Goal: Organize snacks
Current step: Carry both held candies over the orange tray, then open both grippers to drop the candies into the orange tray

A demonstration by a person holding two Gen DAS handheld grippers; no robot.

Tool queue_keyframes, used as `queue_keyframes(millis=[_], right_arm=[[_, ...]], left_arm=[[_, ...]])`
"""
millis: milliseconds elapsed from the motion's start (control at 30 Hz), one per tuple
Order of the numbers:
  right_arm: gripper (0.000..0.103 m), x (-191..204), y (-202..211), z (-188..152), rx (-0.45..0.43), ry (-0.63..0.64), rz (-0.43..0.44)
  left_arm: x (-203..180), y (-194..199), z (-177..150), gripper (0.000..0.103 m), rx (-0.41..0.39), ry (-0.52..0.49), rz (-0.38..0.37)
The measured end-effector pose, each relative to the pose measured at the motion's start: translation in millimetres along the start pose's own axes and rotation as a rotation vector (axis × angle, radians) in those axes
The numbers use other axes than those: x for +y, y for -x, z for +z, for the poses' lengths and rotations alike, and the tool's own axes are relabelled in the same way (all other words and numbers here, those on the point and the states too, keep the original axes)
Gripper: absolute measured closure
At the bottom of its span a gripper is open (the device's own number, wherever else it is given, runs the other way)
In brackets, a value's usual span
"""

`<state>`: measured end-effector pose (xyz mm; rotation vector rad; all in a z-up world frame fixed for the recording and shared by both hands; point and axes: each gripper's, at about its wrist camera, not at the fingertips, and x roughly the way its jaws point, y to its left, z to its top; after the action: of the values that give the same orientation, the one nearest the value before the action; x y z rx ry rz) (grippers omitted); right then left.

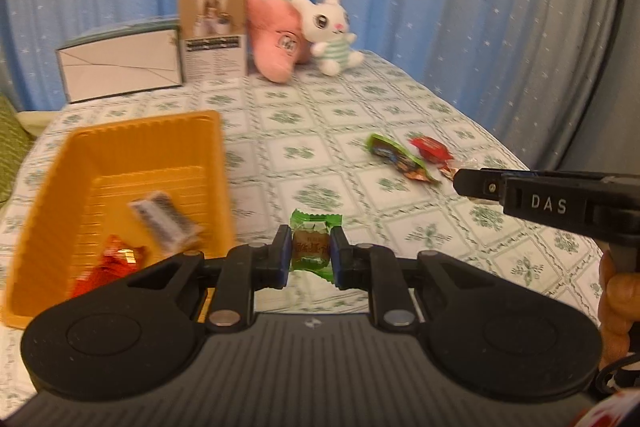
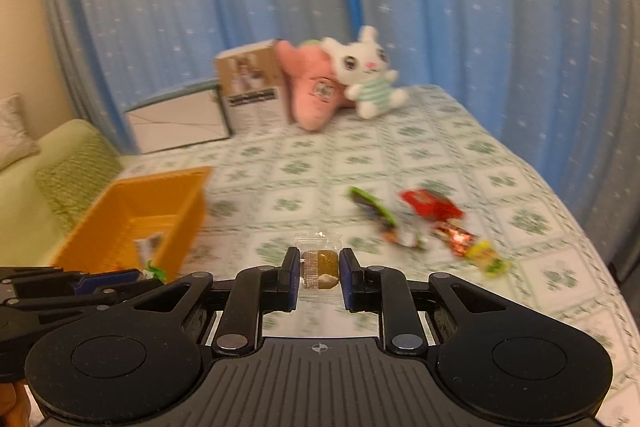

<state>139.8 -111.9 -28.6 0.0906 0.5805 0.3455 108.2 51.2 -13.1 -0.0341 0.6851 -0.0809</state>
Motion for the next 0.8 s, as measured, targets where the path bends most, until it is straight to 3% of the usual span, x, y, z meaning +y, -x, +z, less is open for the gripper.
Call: queue_keyframes(millis=[433,800], right_arm=[[0.082,81.0,-28.8,4.6,0.019,0.114,0.171],[0.082,130.1,-63.2,-1.6,0.068,0.196,0.275]], left_arm=[[91.4,38.2,14.7,0.085,-0.026,0.069,0.127],[149.5,31.8,11.8,0.085,0.001,0.109,0.175]])
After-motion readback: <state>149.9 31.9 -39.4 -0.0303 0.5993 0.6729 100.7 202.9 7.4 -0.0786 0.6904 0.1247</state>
